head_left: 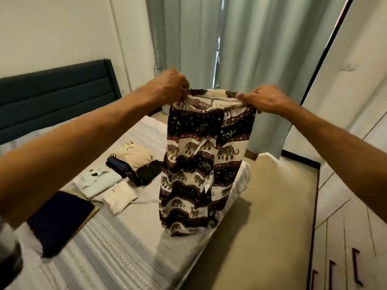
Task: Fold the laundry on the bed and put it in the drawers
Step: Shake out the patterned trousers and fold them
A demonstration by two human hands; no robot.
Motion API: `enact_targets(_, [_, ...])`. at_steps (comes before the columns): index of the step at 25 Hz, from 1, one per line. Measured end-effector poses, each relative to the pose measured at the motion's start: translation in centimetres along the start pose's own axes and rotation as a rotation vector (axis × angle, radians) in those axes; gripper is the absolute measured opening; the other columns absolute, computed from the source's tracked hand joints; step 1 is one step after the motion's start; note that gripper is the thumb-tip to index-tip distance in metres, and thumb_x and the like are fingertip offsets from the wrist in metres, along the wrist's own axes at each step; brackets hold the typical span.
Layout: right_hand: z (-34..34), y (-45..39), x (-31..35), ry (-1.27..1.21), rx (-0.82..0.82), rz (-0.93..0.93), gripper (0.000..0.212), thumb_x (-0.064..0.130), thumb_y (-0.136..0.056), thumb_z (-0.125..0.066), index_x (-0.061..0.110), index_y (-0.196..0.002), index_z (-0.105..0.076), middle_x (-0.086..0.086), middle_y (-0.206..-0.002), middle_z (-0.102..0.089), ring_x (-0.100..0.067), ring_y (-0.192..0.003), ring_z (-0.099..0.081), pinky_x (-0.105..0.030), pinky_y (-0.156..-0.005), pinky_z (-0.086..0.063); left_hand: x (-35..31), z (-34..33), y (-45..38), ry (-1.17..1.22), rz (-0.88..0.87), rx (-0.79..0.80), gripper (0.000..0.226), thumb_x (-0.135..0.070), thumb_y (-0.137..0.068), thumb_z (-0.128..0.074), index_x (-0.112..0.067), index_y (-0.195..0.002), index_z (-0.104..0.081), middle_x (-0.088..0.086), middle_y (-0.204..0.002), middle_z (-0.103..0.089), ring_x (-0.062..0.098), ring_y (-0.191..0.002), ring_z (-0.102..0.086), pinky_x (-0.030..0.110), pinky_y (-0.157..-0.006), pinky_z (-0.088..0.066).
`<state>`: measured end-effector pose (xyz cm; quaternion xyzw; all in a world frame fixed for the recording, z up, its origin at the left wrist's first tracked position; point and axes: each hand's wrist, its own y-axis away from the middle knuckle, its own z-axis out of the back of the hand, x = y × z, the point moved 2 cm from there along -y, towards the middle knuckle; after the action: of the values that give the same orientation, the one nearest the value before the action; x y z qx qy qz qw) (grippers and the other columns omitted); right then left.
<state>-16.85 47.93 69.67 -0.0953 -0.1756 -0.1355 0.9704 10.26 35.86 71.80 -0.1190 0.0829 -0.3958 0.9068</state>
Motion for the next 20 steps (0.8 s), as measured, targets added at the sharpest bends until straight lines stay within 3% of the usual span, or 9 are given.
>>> enact_targets(4, [2.9,0.0,-5.9,0.193,0.222,0.085,0.043,0.044,-0.102,-0.060,0.002,-0.096,-0.069,-0.018,-0.095,-0.068,-0.029,-0.082,-0.060,-0.039,-0.069,-0.048,-4.6,0.2,-4.3,-0.014,-0.085,0.013,0.013,-0.018,-0.098,-0.069,-0.015,-0.108,-0.077,-0.002,-0.088,-0.064,0.013,-0.075,-0.063,0.019,-0.057,-0.041])
enact_targets(6, [3.6,0.2,-9.3,0.225,0.193,0.105,0.030,0.037,-0.101,-0.063,0.007,-0.104,-0.063,-0.019,-0.102,-0.067,-0.031,-0.085,-0.062,-0.038,-0.068,-0.050,-6.2,-0.6,-6.5,0.009,-0.050,0.002,0.012,-0.017,-0.097,-0.071,-0.015,-0.106,-0.078,0.004,-0.093,-0.069,0.017,-0.076,-0.066,0.020,-0.058,-0.043])
enact_targets(8, [4.9,-0.3,-13.1,0.149,0.073,-0.049,0.023,0.029,-0.099,-0.067,0.011,-0.107,-0.055,-0.017,-0.099,-0.066,-0.031,-0.075,-0.070,-0.037,-0.061,-0.058,-7.5,-2.1,-8.0,0.057,0.037,0.094,0.010,-0.014,-0.097,-0.070,-0.014,-0.103,-0.078,0.006,-0.095,-0.073,0.018,-0.075,-0.071,0.021,-0.060,-0.050])
enact_targets(10, [6.1,-0.3,-17.1,0.123,0.090,-0.264,0.017,0.019,-0.096,-0.068,0.007,-0.106,-0.060,-0.016,-0.096,-0.070,-0.031,-0.066,-0.076,-0.040,-0.059,-0.064,-9.4,-4.3,-9.3,0.132,0.133,0.226,0.012,-0.015,-0.098,-0.067,-0.013,-0.104,-0.078,0.006,-0.097,-0.076,0.019,-0.079,-0.075,0.024,-0.065,-0.059])
enact_targets(12, [6.8,-0.2,-20.2,0.204,0.176,-0.258,0.017,0.011,-0.094,-0.068,0.012,-0.110,-0.066,-0.012,-0.102,-0.072,-0.028,-0.074,-0.076,-0.037,-0.061,-0.063,-11.7,-6.5,-10.5,0.415,0.268,0.291,0.009,-0.014,-0.098,-0.067,-0.011,-0.101,-0.076,0.007,-0.095,-0.076,0.016,-0.077,-0.076,0.025,-0.065,-0.063])
enact_targets(14, [6.2,0.2,-20.8,0.290,0.275,-0.070,0.030,0.005,-0.093,-0.068,0.020,-0.119,-0.066,-0.004,-0.104,-0.069,-0.025,-0.090,-0.068,-0.036,-0.069,-0.056,-13.8,-8.9,-11.8,0.862,0.433,0.333,0.009,-0.011,-0.099,-0.066,-0.004,-0.096,-0.071,0.009,-0.086,-0.075,0.017,-0.071,-0.074,0.031,-0.067,-0.065])
enact_targets(17, [4.0,1.0,-22.0,0.172,0.310,0.085,0.015,0.016,-0.102,-0.063,0.020,-0.112,-0.074,-0.003,-0.097,-0.072,-0.020,-0.088,-0.066,-0.031,-0.073,-0.052,-17.9,-12.2,-13.6,1.432,0.545,0.472,0.027,0.002,-0.103,-0.038,-0.009,-0.083,-0.054,0.008,-0.076,-0.057,0.016,-0.068,-0.058,0.034,-0.067,-0.059])
enact_targets(18, [3.8,0.9,-22.5,0.134,0.233,0.081,0.016,0.020,-0.102,-0.063,0.018,-0.112,-0.076,-0.005,-0.096,-0.073,-0.020,-0.085,-0.067,-0.030,-0.070,-0.050,-18.8,-13.0,-14.3,1.496,0.574,0.446,0.032,0.002,-0.101,-0.034,-0.012,-0.077,-0.049,0.007,-0.074,-0.050,0.015,-0.066,-0.051,0.032,-0.068,-0.053])
enact_targets(20, [4.1,0.2,-25.2,0.087,0.114,-0.066,0.013,0.017,-0.099,-0.067,0.018,-0.107,-0.077,-0.008,-0.095,-0.074,-0.025,-0.085,-0.071,-0.029,-0.065,-0.053,-19.3,-14.0,-15.5,1.397,0.574,0.354,0.028,-0.002,-0.101,-0.043,-0.010,-0.078,-0.056,0.007,-0.077,-0.056,0.015,-0.069,-0.057,0.032,-0.072,-0.055])
